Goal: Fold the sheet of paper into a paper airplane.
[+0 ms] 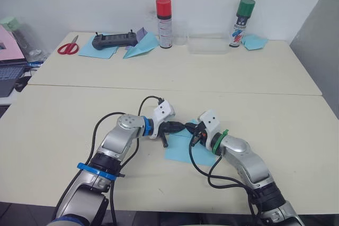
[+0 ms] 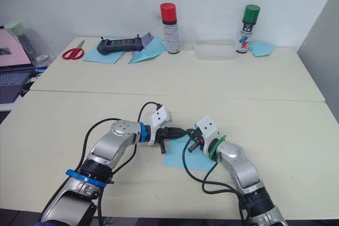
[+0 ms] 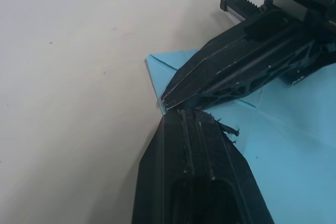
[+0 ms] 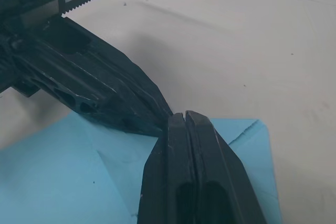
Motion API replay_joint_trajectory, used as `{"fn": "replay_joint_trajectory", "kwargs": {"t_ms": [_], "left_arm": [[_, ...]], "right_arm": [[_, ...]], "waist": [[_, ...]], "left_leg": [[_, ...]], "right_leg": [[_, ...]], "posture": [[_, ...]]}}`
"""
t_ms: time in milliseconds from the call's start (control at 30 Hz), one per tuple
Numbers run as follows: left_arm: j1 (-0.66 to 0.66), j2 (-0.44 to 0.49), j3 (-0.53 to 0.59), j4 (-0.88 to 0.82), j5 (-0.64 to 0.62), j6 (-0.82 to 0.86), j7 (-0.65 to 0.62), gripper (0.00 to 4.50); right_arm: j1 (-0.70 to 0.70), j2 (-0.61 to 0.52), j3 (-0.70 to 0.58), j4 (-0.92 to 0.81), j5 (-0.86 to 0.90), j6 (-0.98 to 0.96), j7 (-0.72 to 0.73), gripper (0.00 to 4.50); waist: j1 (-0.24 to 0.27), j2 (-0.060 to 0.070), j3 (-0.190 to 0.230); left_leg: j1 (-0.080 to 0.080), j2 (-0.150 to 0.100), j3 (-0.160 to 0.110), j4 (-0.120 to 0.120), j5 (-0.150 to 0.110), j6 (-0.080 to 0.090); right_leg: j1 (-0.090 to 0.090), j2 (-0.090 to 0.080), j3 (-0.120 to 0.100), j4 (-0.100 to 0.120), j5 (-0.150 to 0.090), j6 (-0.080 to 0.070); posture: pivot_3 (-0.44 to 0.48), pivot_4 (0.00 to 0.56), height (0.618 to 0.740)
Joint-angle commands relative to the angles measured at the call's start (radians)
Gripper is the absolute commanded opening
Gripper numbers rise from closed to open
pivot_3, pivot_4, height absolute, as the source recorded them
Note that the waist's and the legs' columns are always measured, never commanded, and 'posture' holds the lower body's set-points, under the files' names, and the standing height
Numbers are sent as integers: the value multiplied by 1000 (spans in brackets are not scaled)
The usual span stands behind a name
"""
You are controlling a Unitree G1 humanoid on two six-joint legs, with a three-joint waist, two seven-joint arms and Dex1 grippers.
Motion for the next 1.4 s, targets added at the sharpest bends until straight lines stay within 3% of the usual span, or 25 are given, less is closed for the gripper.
{"fn": "replay_joint_trajectory", "kwargs": {"t_ms": [33, 200, 367, 700, 900, 1100, 1267, 1400], "left_arm": [[6, 14, -23, 32, 31, 25, -1, 32], [25, 19, 17, 59, -11, 143, 19, 32], [96, 85, 30, -25, -43, 238, 7, 32], [265, 205, 49, -233, -93, 326, 20, 32], [286, 246, 80, -260, -109, 343, 44, 32], [186, 283, 264, -377, -323, 400, -41, 32], [111, 232, 220, -372, -321, 380, -16, 32], [109, 137, 119, -275, -203, 259, 66, 32]], "right_arm": [[30, -28, -31, 26, -14, 39, -20, 0], [33, -36, -22, 18, -19, 53, -15, 0], [30, -46, -10, 18, -25, 62, -14, 0], [20, -48, 1, 27, -23, 65, -10, 0], [13, -46, 4, 38, -21, 61, -3, 0], [7, -45, 8, 47, -22, 54, 4, 0], [7, -45, 4, 42, -17, 49, 12, 0], [6, -44, 3, 36, -16, 50, 16, 0]], "waist": [[1, 0, 0], [0, 0, -1], [-9, 0, -2], [-15, 1, -5], [-15, 1, -5], [-14, 1, -4], [-9, -1, -2], [-7, -1, -2]], "left_leg": [[0, 0, 0, 0, 0, 0], [0, 0, 0, 0, 0, 0], [2, 1, 0, 0, 0, 0], [4, 2, 0, -2, 0, 0], [5, 2, 1, -3, 0, 0], [2, 3, 1, -3, 0, 0], [1, 2, 1, -1, 0, 0], [1, 1, 2, -2, 0, 0]], "right_leg": [[0, 0, 0, 0, 0, 0], [0, 0, 0, 0, 0, 0], [1, 0, 0, 0, 0, 0], [2, 1, 0, 0, -2, -3], [2, 1, 0, 0, -2, -4], [-1, 1, -1, 1, -2, -4], [-1, 0, 0, 0, -2, -3], [-1, 0, 1, 0, -1, -2]], "posture": [[0, 150, 740], [0, 150, 740], [0, 150, 740], [0, 150, 740], [0, 150, 740], [0, 150, 740], [0, 150, 740], [0, 150, 740]]}}
